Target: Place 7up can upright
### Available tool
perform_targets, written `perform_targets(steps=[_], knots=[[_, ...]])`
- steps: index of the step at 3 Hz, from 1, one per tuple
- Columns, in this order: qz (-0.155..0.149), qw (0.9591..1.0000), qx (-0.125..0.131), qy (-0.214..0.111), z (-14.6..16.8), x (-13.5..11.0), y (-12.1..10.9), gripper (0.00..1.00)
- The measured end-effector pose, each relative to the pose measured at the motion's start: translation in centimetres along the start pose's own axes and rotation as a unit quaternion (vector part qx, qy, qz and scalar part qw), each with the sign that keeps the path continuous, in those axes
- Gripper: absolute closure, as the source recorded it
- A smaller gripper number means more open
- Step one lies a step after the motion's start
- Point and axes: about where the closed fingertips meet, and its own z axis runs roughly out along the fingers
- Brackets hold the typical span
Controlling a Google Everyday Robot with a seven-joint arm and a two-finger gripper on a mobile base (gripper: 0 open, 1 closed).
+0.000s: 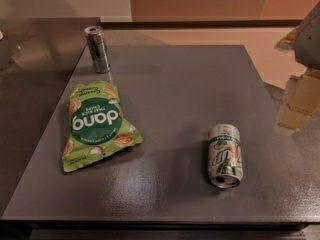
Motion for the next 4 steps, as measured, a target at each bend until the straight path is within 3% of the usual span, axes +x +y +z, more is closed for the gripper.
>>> perform_targets(steps=[1, 2, 3, 4], knots=[[0.000, 1.0000, 0.000, 0.000, 0.0, 0.0, 0.0, 0.00], [-0.021, 0.9998, -0.003, -0.004, 0.1, -0.4, 0.1, 0.00], [-0.075, 0.9970, -0.015, -0.010, 0.5, -1.0, 0.8, 0.00], [-0.163, 0.9858, -0.031, -0.024, 1.2, -1.9, 2.7, 0.00]])
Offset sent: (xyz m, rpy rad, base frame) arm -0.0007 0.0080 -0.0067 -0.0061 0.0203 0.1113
